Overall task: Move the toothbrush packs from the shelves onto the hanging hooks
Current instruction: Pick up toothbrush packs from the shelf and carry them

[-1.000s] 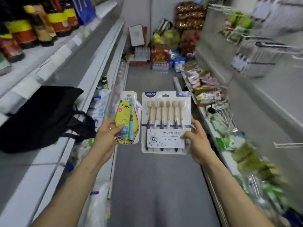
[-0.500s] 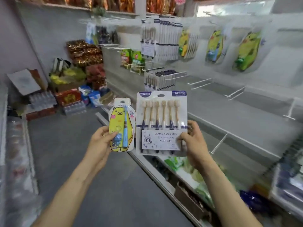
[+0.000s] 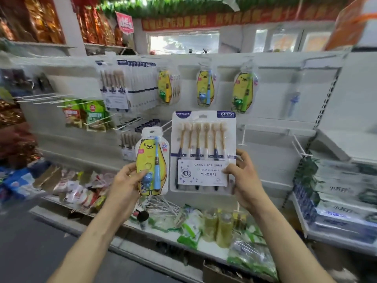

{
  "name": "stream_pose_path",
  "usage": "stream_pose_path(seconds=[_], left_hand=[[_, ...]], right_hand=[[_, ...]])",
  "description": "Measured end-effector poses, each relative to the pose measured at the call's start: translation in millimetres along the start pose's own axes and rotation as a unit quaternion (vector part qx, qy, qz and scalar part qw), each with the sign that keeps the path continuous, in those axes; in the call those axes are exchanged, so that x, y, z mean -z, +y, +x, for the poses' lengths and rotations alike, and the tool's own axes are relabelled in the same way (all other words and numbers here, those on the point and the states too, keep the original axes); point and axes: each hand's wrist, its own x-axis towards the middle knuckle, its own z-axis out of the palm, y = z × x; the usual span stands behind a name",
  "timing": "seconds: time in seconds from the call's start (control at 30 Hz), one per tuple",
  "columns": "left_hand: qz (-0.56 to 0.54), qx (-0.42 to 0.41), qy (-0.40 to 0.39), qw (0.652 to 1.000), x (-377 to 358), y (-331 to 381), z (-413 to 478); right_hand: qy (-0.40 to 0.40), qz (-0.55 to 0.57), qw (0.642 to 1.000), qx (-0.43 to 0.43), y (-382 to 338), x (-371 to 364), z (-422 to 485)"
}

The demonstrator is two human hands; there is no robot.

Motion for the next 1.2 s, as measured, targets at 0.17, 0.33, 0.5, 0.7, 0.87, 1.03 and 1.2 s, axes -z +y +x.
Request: stream_pose_path(seconds=[0.17,0.33,0.5,0.7,0.87,1.03,1.2], left_hand=[[0.001,0.0,-0.07,0.998,-5,21,51],[0.007,0.006,-0.127,0.992,-30,19,79],[-0.02,0.018,-0.165,0.986,-34,12,95],[-0.02,0.02,-0.148,0.989,20,27,105],[-0.013,0.01,-0.123,0.992,82,45,121],[-0.01,0.011,-0.088,0.996,138,53,153],[-0.026,0.012,-0.044,0.999,189,44,200]], right_hand=[[0.06,0.0,0.998,0.021,-10,-12,4],[0.117,-0.012,0.993,0.026,-14,2,-5],[0.147,-0.025,0.988,0.045,-21,4,-5],[0.137,-0.005,0.989,0.055,-4,-56,4],[0.112,0.002,0.993,0.041,26,-121,14],[0.085,0.014,0.996,0.002,54,-176,32],[0.075,0.026,0.997,-0.026,101,-226,61]])
